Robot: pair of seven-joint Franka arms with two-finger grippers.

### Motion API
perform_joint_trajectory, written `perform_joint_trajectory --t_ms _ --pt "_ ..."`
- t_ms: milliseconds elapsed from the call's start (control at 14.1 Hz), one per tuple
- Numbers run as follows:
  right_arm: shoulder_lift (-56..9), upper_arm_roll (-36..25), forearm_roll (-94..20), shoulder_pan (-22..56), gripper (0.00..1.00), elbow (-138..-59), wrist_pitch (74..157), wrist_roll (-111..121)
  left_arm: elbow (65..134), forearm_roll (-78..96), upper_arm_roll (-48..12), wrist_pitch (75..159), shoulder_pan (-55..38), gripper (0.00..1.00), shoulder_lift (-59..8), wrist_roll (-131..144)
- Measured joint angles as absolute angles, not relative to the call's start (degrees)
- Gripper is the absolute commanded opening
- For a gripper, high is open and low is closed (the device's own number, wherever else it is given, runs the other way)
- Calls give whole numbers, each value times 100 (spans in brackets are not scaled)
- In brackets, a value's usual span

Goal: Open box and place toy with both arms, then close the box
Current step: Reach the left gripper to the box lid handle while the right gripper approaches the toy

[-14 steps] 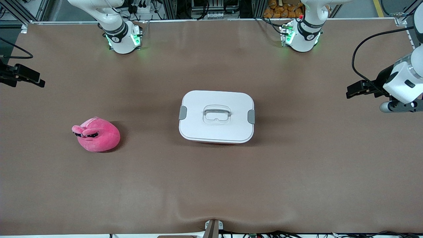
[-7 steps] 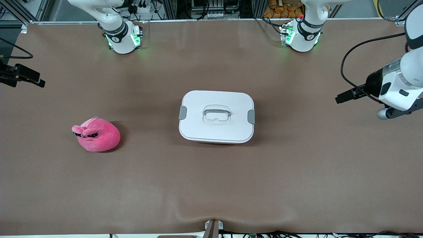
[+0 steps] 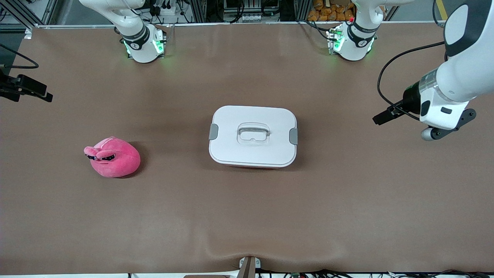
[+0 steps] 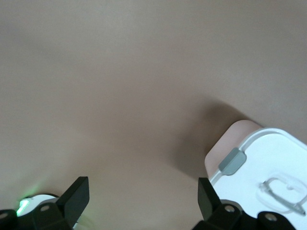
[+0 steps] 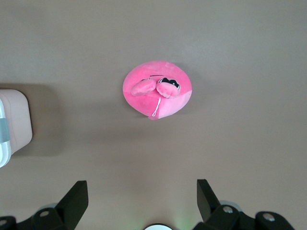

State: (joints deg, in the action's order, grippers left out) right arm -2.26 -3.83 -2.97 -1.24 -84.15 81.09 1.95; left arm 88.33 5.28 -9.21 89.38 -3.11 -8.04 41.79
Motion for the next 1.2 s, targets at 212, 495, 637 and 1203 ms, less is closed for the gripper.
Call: perform_joint_trajectory --t_ms 212,495,637,1203 --pt "-252 -374 -297 -110 100 -8415 8109 195 8832 528 -929 9023 -577 100 -889 4996" --pt "-461 -360 -301 -97 100 -8420 8161 195 8831 529 -937 9075 -962 100 -1012 6125" --pt "-630 -349 -347 -71 100 -8422 8383 195 8830 541 -938 9188 -1066 100 -1094 6520" --pt "-1212 -329 -580 13 100 -8427 8659 197 8827 564 -950 9800 -1771 100 -1425 8458"
